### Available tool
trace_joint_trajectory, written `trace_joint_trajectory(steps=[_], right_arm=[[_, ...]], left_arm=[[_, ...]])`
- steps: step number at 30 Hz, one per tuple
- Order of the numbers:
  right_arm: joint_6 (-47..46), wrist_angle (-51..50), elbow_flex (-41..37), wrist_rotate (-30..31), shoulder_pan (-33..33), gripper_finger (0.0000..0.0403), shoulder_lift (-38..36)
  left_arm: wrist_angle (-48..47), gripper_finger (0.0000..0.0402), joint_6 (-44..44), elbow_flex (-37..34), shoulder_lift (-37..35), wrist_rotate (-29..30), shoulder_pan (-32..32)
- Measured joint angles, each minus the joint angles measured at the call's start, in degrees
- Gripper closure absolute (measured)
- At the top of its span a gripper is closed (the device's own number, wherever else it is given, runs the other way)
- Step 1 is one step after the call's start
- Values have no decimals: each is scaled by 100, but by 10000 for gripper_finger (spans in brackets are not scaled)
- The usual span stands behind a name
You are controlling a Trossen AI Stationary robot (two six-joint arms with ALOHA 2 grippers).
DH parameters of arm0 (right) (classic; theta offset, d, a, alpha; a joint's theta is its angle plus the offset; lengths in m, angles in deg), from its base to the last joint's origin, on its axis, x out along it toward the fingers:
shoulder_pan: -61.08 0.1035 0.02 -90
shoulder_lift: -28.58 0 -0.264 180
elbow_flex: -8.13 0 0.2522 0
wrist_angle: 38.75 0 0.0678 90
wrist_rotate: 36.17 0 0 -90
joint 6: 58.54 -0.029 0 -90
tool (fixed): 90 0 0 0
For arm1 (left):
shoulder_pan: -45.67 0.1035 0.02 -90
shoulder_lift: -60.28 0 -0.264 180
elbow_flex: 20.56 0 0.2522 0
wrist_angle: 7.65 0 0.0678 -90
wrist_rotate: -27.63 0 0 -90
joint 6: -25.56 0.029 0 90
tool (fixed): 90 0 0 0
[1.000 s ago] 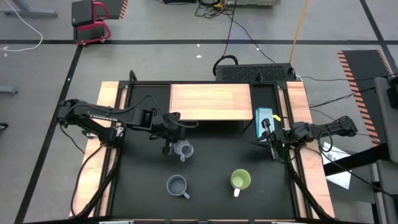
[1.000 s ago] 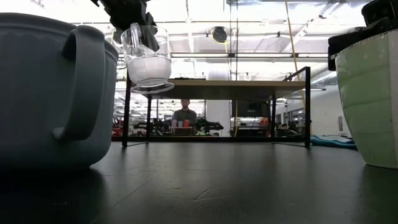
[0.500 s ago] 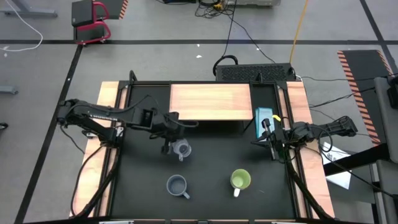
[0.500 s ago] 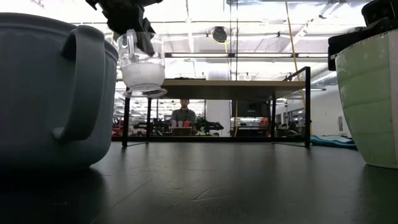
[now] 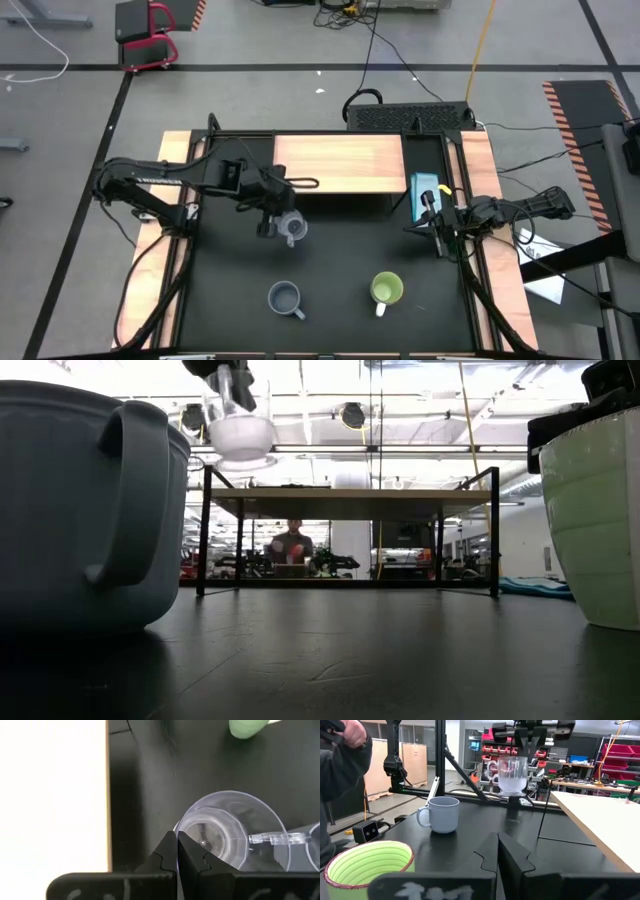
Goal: Stack small to large cups/mugs on shelf
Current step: Put the transparent mug on the shelf
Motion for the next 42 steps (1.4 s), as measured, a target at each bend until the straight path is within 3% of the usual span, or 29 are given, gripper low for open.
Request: trace_joint_trajectory(steps=[9, 19, 30, 42], right_arm=[[13, 0, 0, 1, 0, 403, 0], [15, 0, 0, 0, 0, 403, 0], [2, 0, 2, 2, -2, 403, 0], [18, 2, 0, 2, -2, 403, 0]], left_arm=[[-572, 401, 107, 430, 0, -52, 350], [-599, 401, 521, 469, 2, -126, 876], [-811, 401, 862, 1168, 0, -395, 1453], [-722, 401, 1579, 1200, 241, -563, 1794]])
